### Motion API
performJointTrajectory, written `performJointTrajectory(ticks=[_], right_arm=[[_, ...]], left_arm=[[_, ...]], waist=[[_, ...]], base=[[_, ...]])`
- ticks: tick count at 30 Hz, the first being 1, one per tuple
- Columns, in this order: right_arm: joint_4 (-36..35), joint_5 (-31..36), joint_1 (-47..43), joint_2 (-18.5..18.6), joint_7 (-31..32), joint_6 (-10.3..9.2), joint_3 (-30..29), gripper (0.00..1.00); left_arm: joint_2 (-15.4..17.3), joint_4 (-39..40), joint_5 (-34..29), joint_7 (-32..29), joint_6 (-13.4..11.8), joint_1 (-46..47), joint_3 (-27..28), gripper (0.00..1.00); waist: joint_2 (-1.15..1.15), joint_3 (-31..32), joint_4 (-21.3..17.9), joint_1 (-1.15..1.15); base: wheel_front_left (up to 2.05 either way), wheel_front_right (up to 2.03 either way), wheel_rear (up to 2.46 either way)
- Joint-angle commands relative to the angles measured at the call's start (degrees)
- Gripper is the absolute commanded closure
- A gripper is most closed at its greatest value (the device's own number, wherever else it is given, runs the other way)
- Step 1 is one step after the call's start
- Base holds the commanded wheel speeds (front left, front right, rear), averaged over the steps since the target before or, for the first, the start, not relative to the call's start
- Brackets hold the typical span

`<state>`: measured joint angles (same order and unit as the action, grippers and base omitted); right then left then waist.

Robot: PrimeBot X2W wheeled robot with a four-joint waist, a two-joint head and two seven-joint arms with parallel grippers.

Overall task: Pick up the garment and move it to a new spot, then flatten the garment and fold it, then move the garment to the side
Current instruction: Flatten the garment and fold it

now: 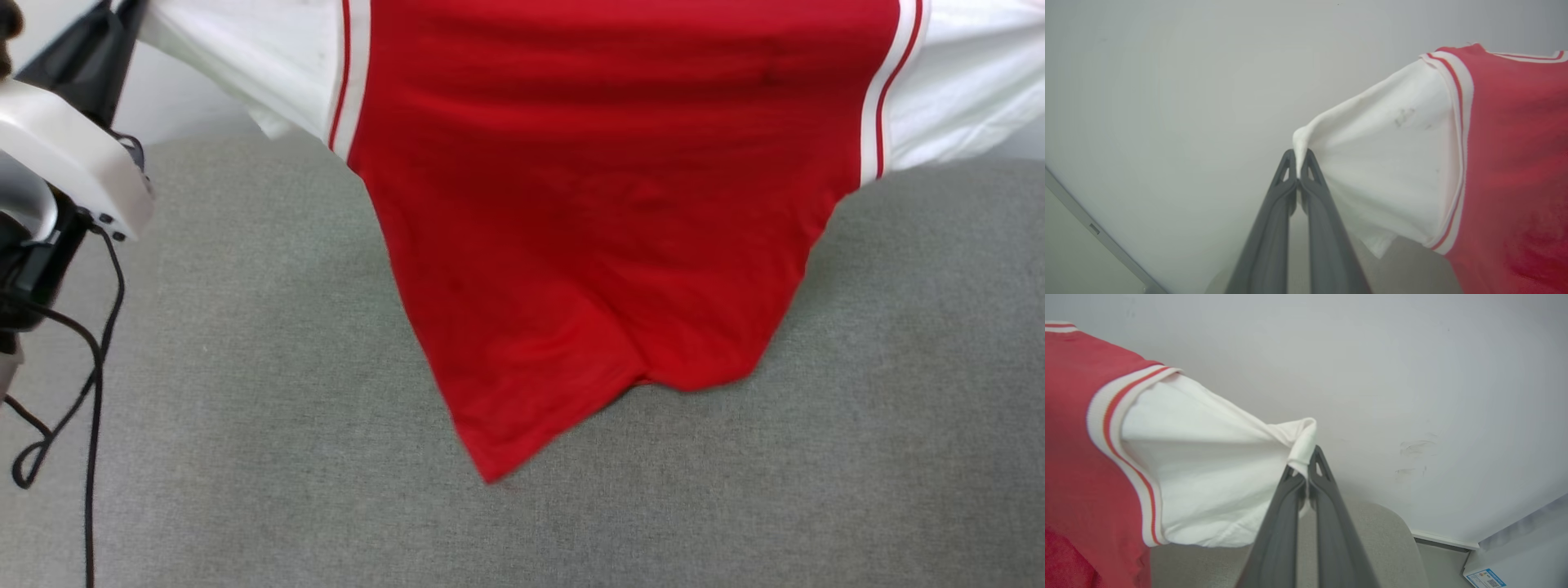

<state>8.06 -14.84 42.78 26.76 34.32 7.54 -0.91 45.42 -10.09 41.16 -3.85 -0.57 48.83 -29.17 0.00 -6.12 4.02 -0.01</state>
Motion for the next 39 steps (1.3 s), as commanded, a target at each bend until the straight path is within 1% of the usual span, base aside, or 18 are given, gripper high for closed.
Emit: performJointTrajectory(ticks=[1,7,9,13,16,20,23,25,31,36,39], right_arm=[[0.2,-0.3,1.1,0.2,-0.3,-0.10,0.1,1.00],[-0.1,-1.9,3.7,0.3,-0.8,-0.10,0.1,1.00],[-0.2,-2.1,4.7,0.0,-0.9,-0.10,-0.1,1.00],[0.2,-1.9,8.0,-0.5,-0.8,-0.10,-0.6,1.00],[1.3,-1.5,11.9,-1.2,-1.3,-0.10,-1.0,1.00],[3.9,-0.2,19.0,-1.7,-2.3,-0.10,-0.8,1.00],[6.9,1.0,25.3,-2.7,-3.7,-0.10,-0.9,1.00],[9.1,2.1,30.0,-3.5,-4.8,-0.10,-1.2,1.00],[17.2,6.7,43.2,-5.3,-10.5,-0.10,-2.4,1.00],[24.2,11.6,52.5,-6.9,-16.9,-0.11,-5.7,1.00],[27.8,14.2,56.5,-8.1,-20.9,-0.11,-8.2,1.00]], left_arm=[[0.6,0.6,-0.3,0.5,-0.5,0.8,0.5,1.00],[2.7,5.3,-1.1,1.3,-2.6,0.5,2.1,1.00],[3.5,6.5,-1.2,1.2,-2.9,0.7,2.7,1.00],[4.9,7.6,-1.6,0.5,-2.9,2.8,3.5,1.00],[5.3,7.8,-1.9,0.3,-2.9,5.5,4.3,1.00],[5.2,6.7,-2.8,0.0,-1.9,10.8,4.8,1.00],[4.8,4.1,-4.2,-0.1,-0.8,16.0,4.8,1.00],[4.4,1.4,-5.1,0.2,0.5,20.4,4.9,1.00],[1.6,-8.6,-9.0,3.6,3.4,33.9,4.2,1.00],[-1.7,-17.1,-12.0,8.4,4.4,43.7,3.4,1.00],[-3.9,-21.4,-12.9,11.3,4.5,47.3,2.8,1.00]], waist=[[0.00,0.8,0.2,0.01],[0.00,1.8,0.0,0.01],[0.00,1.5,-0.1,0.01],[0.00,-0.5,-0.5,0.01],[0.00,-2.9,-0.9,0.01],[0.00,-7.3,-1.4,0.01],[0.00,-11.2,-1.7,0.01],[0.00,-14.1,-2.1,0.01],[0.00,-21.7,-2.4,0.01],[0.00,-26.3,-2.1,0.01],[0.00,-28.5,-1.6,0.01]], base=[[0.00,0.00,0.00],[0.00,0.00,0.00],[0.00,0.00,0.00],[0.00,0.00,0.00],[0.00,0.00,0.00],[0.00,0.00,0.00],[0.00,0.00,0.00],[0.00,0.00,0.00],[0.00,0.00,0.00],[0.00,0.00,0.00],[0.00,0.00,0.00]])
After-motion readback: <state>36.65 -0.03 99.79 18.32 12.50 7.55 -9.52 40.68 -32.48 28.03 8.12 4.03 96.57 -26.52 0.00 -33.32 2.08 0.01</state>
